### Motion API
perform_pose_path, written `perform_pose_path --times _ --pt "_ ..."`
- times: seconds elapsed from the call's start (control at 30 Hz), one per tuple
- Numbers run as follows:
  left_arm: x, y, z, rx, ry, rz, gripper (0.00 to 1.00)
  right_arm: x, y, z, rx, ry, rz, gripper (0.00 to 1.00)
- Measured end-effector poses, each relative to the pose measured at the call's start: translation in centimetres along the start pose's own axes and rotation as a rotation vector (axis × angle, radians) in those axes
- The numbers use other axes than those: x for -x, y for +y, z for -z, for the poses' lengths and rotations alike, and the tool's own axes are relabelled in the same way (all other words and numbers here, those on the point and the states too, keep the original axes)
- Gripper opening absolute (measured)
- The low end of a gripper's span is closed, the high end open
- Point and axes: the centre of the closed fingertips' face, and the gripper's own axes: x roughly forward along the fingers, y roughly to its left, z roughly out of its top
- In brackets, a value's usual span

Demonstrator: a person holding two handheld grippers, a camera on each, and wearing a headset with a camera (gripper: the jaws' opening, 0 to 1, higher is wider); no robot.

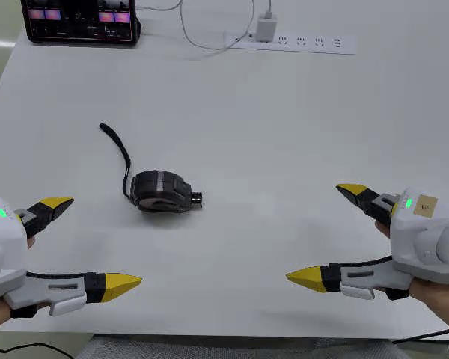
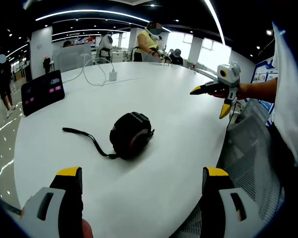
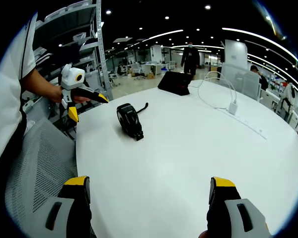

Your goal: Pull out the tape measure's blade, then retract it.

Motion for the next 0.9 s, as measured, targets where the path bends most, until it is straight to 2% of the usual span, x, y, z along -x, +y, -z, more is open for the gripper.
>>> perform_pose_path --times 0.5,0.9 --pt "0.1 0.0 0.1 -0.003 -0.001 0.007 0.99 0.4 -0.2 0.8 0.001 0.016 -0.009 0.99" --pt "0.0 -0.2 -0.1 -0.005 -0.003 0.015 0.99 1.4 -0.1 1.1 0.006 0.02 -0.003 0.98"
